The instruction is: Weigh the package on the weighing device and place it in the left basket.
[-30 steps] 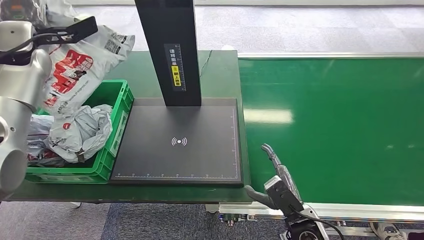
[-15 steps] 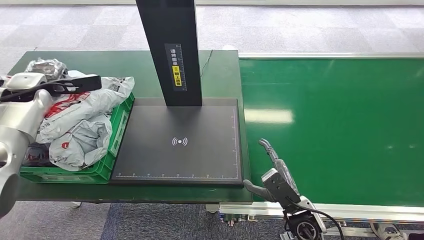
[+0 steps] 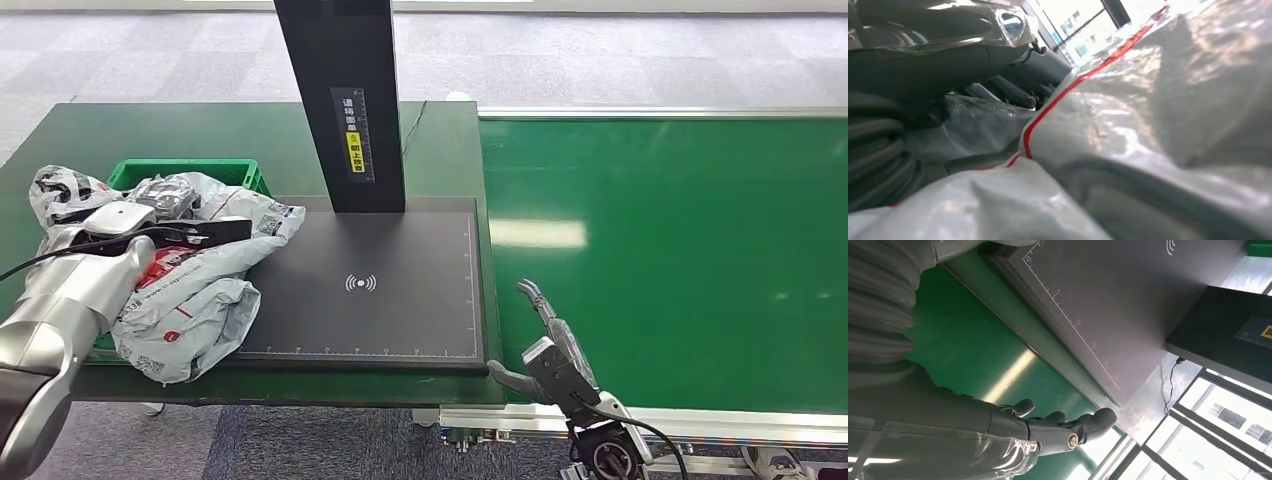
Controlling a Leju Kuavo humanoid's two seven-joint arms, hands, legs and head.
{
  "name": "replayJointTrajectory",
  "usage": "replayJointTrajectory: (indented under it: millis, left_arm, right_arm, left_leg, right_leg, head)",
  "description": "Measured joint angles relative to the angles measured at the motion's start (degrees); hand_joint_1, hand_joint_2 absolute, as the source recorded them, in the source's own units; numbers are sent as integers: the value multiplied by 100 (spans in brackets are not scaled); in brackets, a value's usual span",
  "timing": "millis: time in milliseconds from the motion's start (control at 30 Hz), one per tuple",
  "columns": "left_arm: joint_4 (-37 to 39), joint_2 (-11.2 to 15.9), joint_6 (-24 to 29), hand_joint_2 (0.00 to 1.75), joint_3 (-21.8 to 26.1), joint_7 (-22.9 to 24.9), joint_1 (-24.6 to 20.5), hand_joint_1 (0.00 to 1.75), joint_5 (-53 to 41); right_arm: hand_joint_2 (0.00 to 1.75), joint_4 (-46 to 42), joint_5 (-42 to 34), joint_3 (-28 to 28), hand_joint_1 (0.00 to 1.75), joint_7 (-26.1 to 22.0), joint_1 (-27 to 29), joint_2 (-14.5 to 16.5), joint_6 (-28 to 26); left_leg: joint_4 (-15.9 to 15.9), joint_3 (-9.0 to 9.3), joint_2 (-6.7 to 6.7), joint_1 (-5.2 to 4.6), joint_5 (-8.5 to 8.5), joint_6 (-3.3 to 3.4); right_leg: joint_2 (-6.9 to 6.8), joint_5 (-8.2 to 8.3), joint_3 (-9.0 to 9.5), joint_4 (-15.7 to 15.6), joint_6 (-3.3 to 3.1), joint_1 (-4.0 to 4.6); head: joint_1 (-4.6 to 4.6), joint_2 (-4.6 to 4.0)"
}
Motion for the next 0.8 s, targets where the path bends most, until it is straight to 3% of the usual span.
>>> replayJointTrajectory:
  millis: [233, 433, 633, 800]
  left_arm:
    - [-58, -8, 1736, 175, -445, 1670, 65, 0, -636]
    - [-154, 251, 3224, 175, -438, 2667, 89, 0, -1271]
    - [-199, 485, 4296, 175, -38, 2549, 38, 0, -1327]
    - [-541, 529, 5248, 175, 531, 1513, 25, 0, -710]
  right_arm:
    - [175, -115, 48, -4, 0, 60, 202, -19, -13]
    - [175, -214, 79, -4, 0, 115, 269, -18, -16]
    - [175, -366, -14, -2, 0, 116, 413, -42, -119]
    - [175, -427, -91, 3, 0, 109, 524, -58, -250]
  left_leg:
    - [0, 7, 0, 1, 2, 0]
    - [0, 4, 3, 5, 2, -1]
    - [0, -6, 4, 5, 2, -1]
    - [0, -7, 3, 3, 2, -1]
  right_leg:
    - [-2, 3, 8, 1, -2, 2]
    - [1, 2, 1, 2, -3, 6]
    - [1, 1, -9, 2, -3, 6]
    - [1, 1, -10, 1, -3, 4]
  head:
    - [1, 0]
    - [0, 0]
    - [1, 0]
    - [2, 0]
